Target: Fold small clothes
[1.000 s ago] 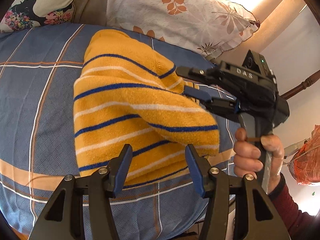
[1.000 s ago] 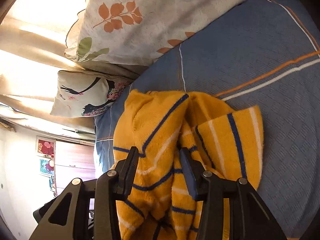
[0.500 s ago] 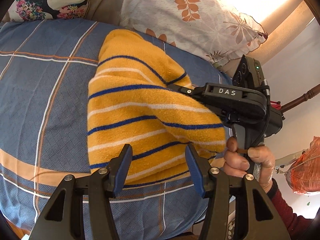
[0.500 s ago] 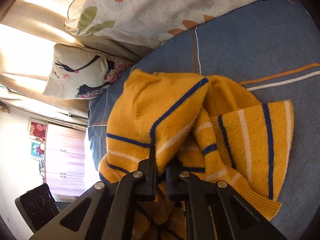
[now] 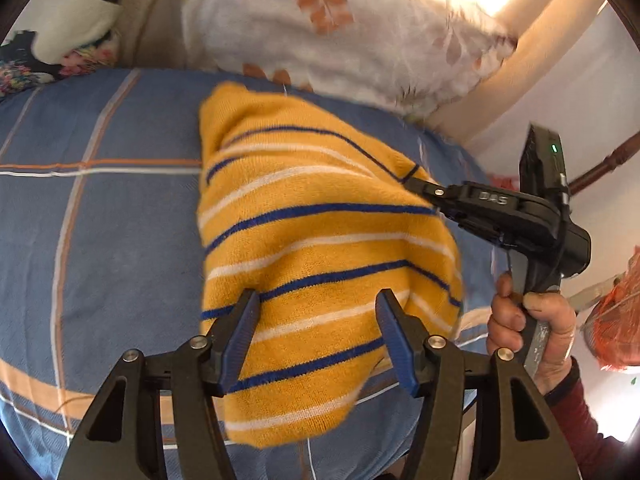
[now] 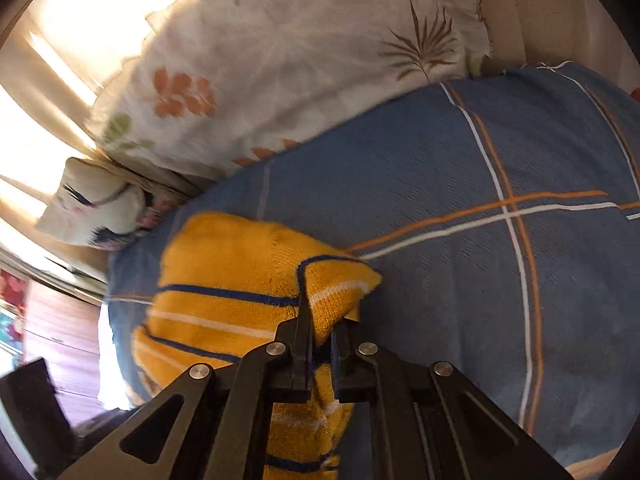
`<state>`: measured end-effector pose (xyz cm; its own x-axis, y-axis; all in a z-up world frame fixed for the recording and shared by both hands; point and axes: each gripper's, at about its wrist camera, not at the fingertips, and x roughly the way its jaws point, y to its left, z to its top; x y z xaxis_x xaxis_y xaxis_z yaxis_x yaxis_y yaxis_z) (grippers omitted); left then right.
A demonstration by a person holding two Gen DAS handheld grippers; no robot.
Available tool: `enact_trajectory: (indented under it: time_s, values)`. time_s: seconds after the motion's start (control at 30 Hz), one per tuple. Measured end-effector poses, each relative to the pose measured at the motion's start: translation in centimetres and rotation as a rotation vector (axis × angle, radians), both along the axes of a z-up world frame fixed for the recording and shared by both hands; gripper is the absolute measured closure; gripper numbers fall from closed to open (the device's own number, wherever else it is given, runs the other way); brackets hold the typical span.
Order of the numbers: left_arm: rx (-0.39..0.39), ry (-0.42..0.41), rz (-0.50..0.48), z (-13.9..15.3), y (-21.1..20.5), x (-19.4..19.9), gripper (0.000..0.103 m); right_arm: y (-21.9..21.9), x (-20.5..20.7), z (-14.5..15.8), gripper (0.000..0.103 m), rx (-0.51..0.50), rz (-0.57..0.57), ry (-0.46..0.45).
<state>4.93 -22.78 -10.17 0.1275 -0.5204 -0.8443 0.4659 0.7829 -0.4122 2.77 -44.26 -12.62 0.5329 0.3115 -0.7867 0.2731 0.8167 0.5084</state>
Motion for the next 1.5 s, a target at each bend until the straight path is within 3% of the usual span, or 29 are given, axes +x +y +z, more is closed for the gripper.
enact_trajectory:
  time_s: [0.1, 0.17, 0.23, 0.27, 0.3, 0.53, 0.73, 0.77, 0.8, 0.83, 0.9, 1.0, 1.07, 1.2, 1.27, 1.33, 1.43, 1.47, 1.5]
  values:
    - [0.087, 0.035, -0.014, -2.0, -1.1, -0.3, 0.044, 1.2, 0.4, -3.1, 0.092, -0.014, 0.045, 0.086]
    - [0.082, 0.013, -0.026, -1.3, -0.8, -0.7, 0.044, 0.8, -0.3, -2.4, 0.085, -0.015, 0.021, 0.057]
    - [0.044, -0.001, -0.031, 0.0, 0.3, -1.1, 0.044, -0.2, -1.6, -0.9, 0.068, 0.033, -0.009, 0.013]
    - [0.043, 0.007, -0.029, 0.6, 1.0, -1.3, 0.044, -0.8, -2.5, 0.0, 0.053, 0.061, -0.02, -0.006]
    - [0.036, 0.002, -0.024, 1.0, 1.7, -1.4, 0.044, -1.1, -3.5, 0.7, 0.048, 0.076, -0.03, -0.027]
    - [0.027, -0.07, -0.01, 2.4, 4.9, -2.2, 0.035, 1.0, -10.3, 2.8, 0.047, 0.128, 0.043, -0.072]
    - [0.034, -0.127, -0.112, 0.7, 1.1, -3.4, 0.035, 6.6, -9.7, 2.4, 0.047, -0.075, 0.147, -0.053]
    - [0.066, -0.124, -0.121, 0.3, 0.6, -3.5, 0.041, 7.2, -8.9, 1.9, 0.047, -0.128, 0.147, -0.049]
    - [0.116, -0.125, -0.126, -0.2, -0.1, -3.4, 0.063, 7.5, -8.3, 1.3, 0.063, -0.151, 0.153, -0.034]
    - [0.145, -0.127, -0.135, -0.4, -0.5, -3.3, 0.068, 7.7, -7.6, 0.7, 0.074, -0.137, 0.173, -0.01]
    - [0.125, -0.11, -0.127, 0.3, 0.2, -3.2, 0.078, 7.1, -7.5, 0.8, 0.091, -0.098, 0.187, -0.003]
    - [0.08, -0.038, -0.099, 1.3, 2.7, -3.4, 0.085, 6.0, -8.9, 1.8, 0.094, -0.028, 0.249, -0.017]
    - [0.077, 0.025, -0.104, 0.8, 3.9, -4.2, 0.096, 5.7, -10.3, 1.5, 0.094, -0.018, 0.28, 0.015]
    - [0.122, 0.112, -0.1, -2.9, 5.2, -6.4, 0.1, 5.9, -12.0, -2.4, 0.093, 0.019, 0.276, 0.123]
    - [0.144, 0.181, -0.07, -5.2, 5.8, -6.3, 0.103, 6.0, -12.1, -3.9, 0.085, 0.01, 0.259, 0.163]
    - [0.105, 0.177, -0.06, -4.7, 6.6, -6.2, 0.103, 5.0, -12.3, -3.5, 0.074, 0.009, 0.215, 0.155]
    - [0.062, 0.084, -0.084, -1.7, 7.7, -6.5, 0.103, 2.9, -13.2, -1.7, 0.059, 0.012, 0.166, 0.124]
    - [0.055, 0.06, -0.083, -0.9, 8.1, -6.5, 0.101, 2.3, -13.4, -1.1, 0.056, 0.007, 0.149, 0.111]
    - [0.05, 0.04, -0.08, -0.2, 8.4, -6.3, 0.094, 1.6, -13.5, -0.7, 0.05, 0.002, 0.131, 0.095]
